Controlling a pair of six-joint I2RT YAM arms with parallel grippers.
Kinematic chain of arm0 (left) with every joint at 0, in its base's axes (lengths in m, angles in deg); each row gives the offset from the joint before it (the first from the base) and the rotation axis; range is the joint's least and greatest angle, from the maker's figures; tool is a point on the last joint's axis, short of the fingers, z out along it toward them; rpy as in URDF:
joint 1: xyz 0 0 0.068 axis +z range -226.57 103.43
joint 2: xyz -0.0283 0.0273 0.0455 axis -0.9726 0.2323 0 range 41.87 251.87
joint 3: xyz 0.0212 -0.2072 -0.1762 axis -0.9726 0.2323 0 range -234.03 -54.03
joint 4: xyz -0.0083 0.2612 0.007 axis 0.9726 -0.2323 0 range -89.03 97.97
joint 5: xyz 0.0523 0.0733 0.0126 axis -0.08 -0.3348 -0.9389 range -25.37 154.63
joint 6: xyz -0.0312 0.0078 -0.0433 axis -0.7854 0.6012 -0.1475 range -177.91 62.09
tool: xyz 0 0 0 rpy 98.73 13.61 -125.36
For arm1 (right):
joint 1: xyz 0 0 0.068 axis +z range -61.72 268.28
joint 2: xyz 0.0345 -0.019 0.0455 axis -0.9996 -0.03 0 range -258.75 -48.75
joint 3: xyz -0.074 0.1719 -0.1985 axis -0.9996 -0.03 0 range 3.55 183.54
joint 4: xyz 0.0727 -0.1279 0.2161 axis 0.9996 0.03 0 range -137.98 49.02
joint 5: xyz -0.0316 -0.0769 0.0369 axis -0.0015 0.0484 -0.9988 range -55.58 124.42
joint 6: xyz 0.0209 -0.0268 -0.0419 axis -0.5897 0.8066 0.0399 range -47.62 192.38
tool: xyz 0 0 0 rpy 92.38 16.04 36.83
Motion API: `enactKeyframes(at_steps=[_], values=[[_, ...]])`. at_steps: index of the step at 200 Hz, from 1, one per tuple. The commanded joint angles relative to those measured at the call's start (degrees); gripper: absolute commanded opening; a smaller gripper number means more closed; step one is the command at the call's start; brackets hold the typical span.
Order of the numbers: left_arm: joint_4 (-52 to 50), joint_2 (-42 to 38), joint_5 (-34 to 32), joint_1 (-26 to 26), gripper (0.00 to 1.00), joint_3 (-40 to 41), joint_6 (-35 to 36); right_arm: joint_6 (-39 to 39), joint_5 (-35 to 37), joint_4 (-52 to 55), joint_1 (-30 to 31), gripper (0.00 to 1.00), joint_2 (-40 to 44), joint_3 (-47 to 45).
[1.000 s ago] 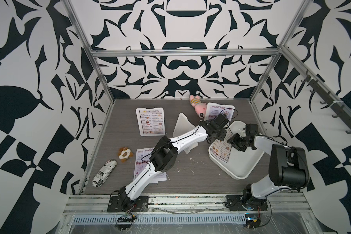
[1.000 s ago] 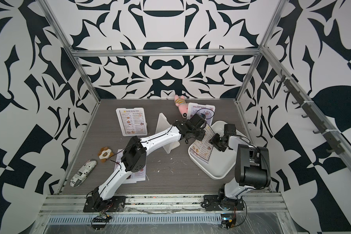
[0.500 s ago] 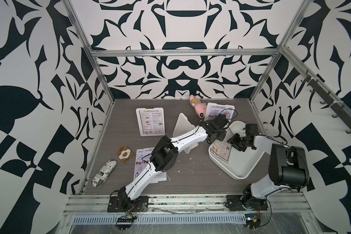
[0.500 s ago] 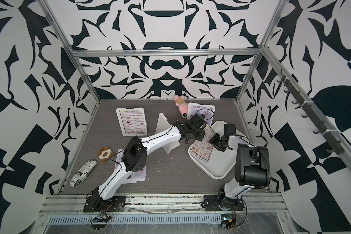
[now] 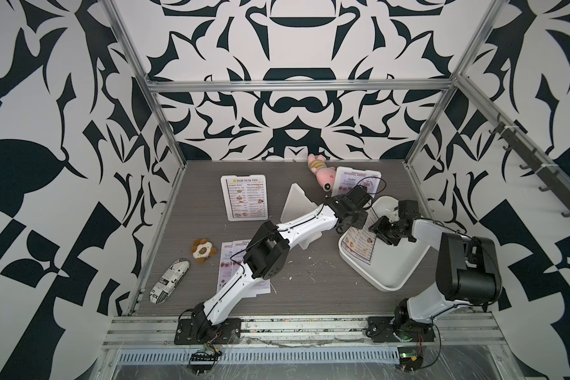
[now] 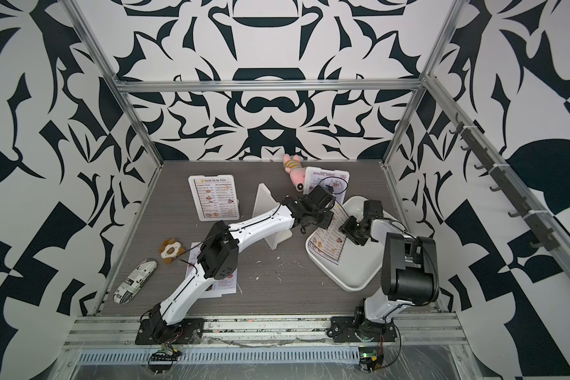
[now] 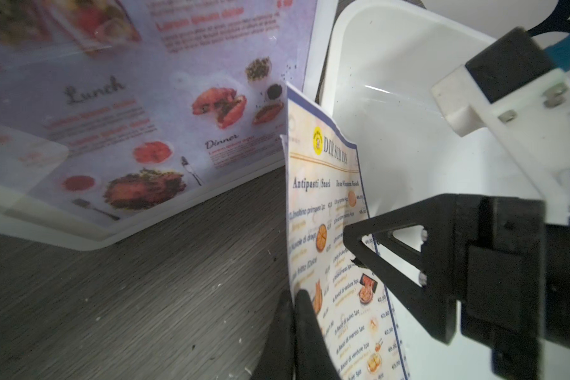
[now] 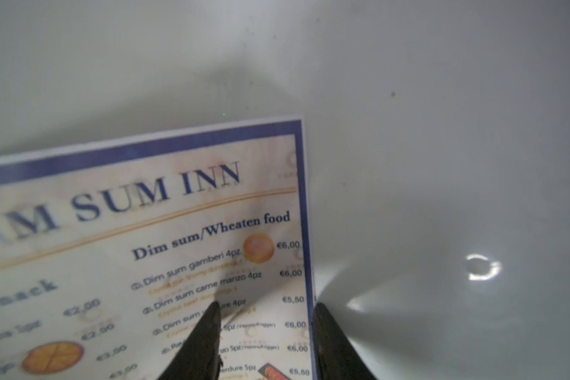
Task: Replace the menus in the menu holders
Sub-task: Take out the menu from the menu holder.
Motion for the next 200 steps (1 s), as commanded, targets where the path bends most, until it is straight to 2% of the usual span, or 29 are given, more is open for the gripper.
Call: enactKeyframes(at_steps=[1,130,173,200], values=[[-0.71,-1.39,-0.73,0.14,0.05,0.14,1.06,0.86,1.37,3.15,0.24,0.46,-0.32,1.54],[-1.08,-5.62,-0.83,-0.6,0.07,0.41,3.34,2.68,3.28,7.09,0.23,0.5,3.03,4.14],[-1.65,-5.18,-0.77,-0.82,0.07,0.26,3.09,2.8,1.02,5.76,0.23,0.49,2.73,3.28],[-2.67,-5.35,-2.6,-0.79,0.11,0.96,3.06,2.6,-0.44,4.45,0.43,0.48,1.41,2.93]])
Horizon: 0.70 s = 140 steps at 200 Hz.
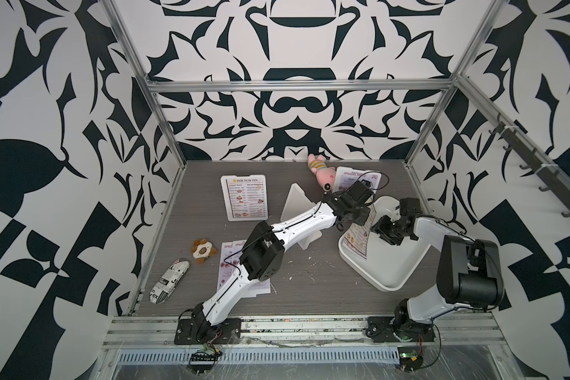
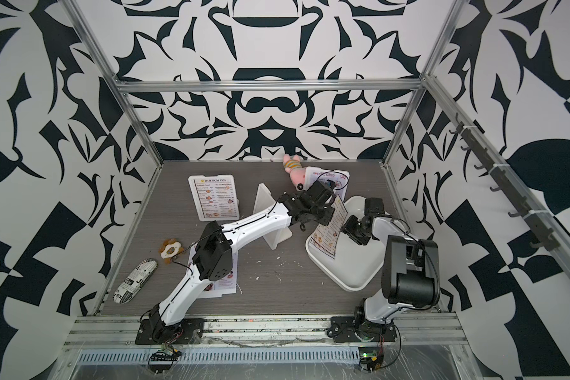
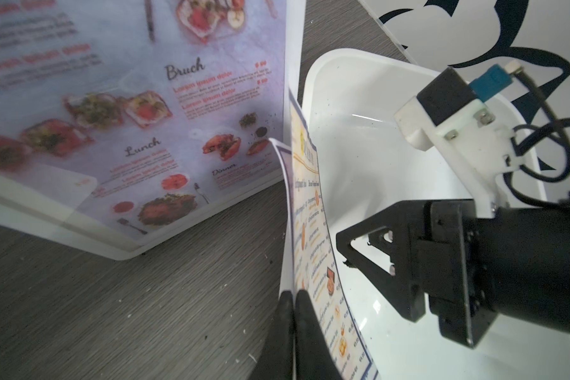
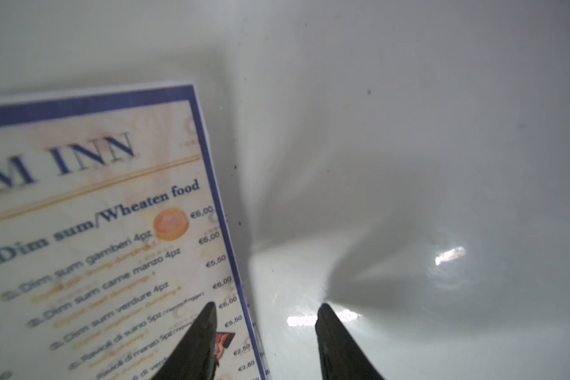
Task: Replace the menus in the menu holders
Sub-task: Take out the menu from the menu holder.
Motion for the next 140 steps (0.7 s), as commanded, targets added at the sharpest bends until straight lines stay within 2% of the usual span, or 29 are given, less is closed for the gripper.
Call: enactKeyframes(at_steps=[1,43,88,126,140], values=[[-2.37,-1.75,-1.47,-0.16,0.12,1.08,0.36,0.64,-1.84,-1.28,0.46,0.48,-0.15,0.67],[-2.42,-2.24,-2.97,-0.12,0.13,2.9,-0.01,-0.56,-4.3,-3.7,1.83,0.46,-2.95,1.05],[-1.96,-2.8,-3.53,-0.13,0.13,3.65,0.02,-0.65,-3.79,-3.87,2.32,0.46,-4.5,0.84],[-1.39,-3.19,-4.26,-0.01,0.01,4.05,0.49,0.15,-2.0,-2.37,2.29,0.46,-4.09,1.01],[-1.16,-3.25,-3.79,-0.02,0.0,4.01,0.53,0.51,-1.79,-1.9,2.32,0.46,-3.9,1.34]])
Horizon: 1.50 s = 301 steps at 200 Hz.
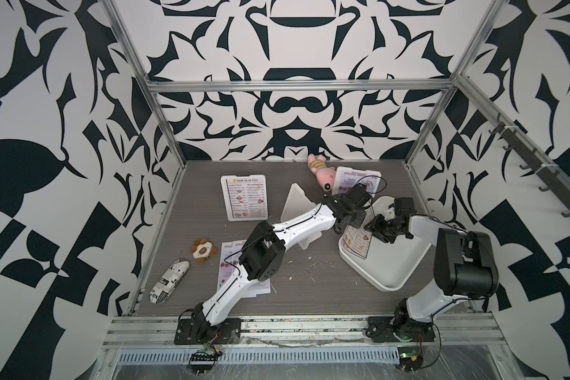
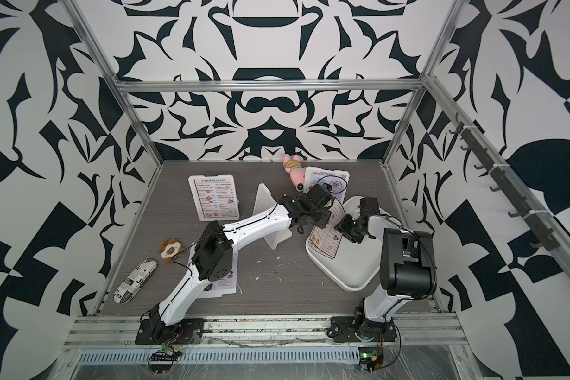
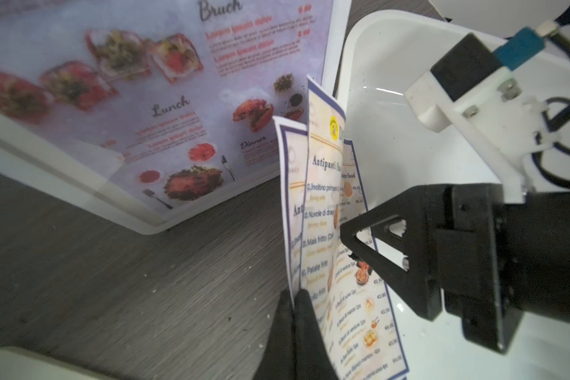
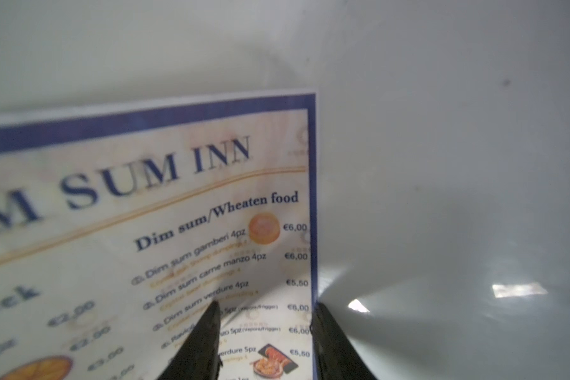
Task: Replace the menus in the menu holders
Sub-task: Take out the menu from the menu holder.
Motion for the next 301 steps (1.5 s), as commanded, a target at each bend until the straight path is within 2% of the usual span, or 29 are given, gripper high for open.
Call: enactKeyframes(at_steps=[1,42,57,90,129,181,216,257,301], values=[[-0.12,-2.75,-0.11,-0.06,0.0,1.01,0.34,0.93,1.99,2.39,0.38,0.46,0.27,0.98],[1.19,-4.33,1.95,-0.09,0.02,1.94,0.48,1.83,3.85,4.44,0.31,0.46,1.35,1.45],[1.07,-4.36,1.87,-0.03,0.0,1.87,0.44,1.7,4.95,5.06,0.32,0.46,1.84,1.45],[1.13,-5.39,1.27,-0.02,0.0,1.7,1.23,1.74,8.39,7.72,0.24,0.48,6.0,2.26],[1.44,-6.8,0.95,-0.02,0.0,1.7,2.19,2.31,7.77,9.93,0.6,0.47,10.21,4.06],[1.54,-9.37,-0.93,-0.01,0.0,1.65,3.72,-0.73,4.5,3.46,5.92,0.46,6.99,2.35],[1.86,-12.79,-2.87,-0.06,0.0,2.27,5.01,-2.64,5.74,-0.32,6.28,0.43,3.49,0.29],[3.05,-17.46,-5.25,-0.08,0.0,3.51,6.95,-2.74,9.4,1.22,3.74,0.43,0.57,-0.7],[3.68,-21.08,-5.84,-0.03,0.0,4.31,8.59,-2.19,14.69,4.97,-1.83,0.42,5.8,-2.14]])
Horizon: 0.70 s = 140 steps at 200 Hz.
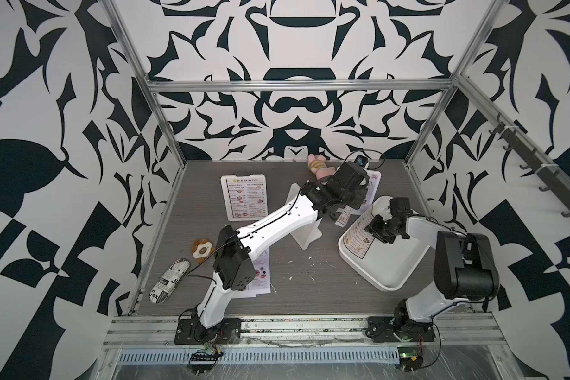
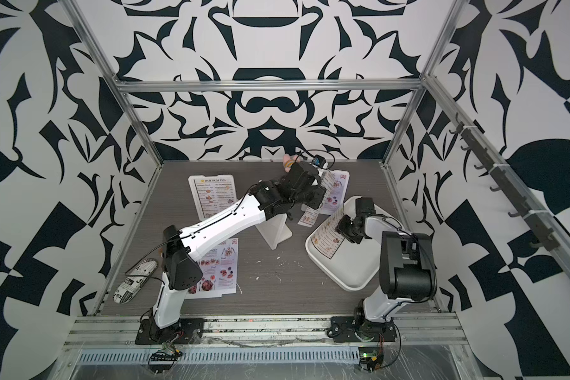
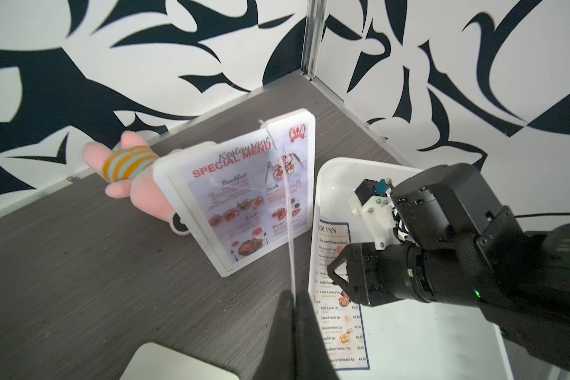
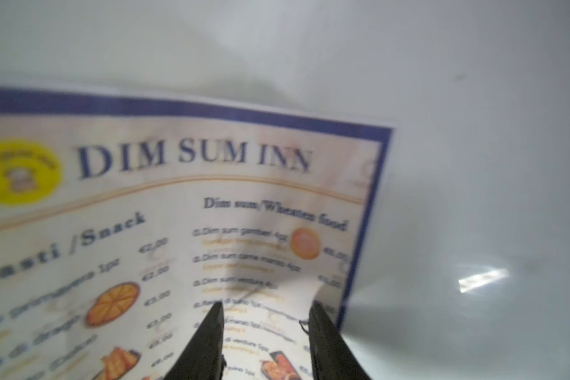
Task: Replace the menus in the menu holders
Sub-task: Take out the menu from the menu holder.
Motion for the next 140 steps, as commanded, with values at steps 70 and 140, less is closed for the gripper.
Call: enactKeyframes(at_steps=[70,140], values=[[2.05,-6.13,0.36,-0.01,0.0,2.94,3.43,4.78,10.63,10.69,1.18,0.41,10.71,4.99],[2.32,-9.78,0.52,-0.02,0.0,4.57,4.82,3.33,6.51,9.6,12.0,0.46,12.29,11.89]])
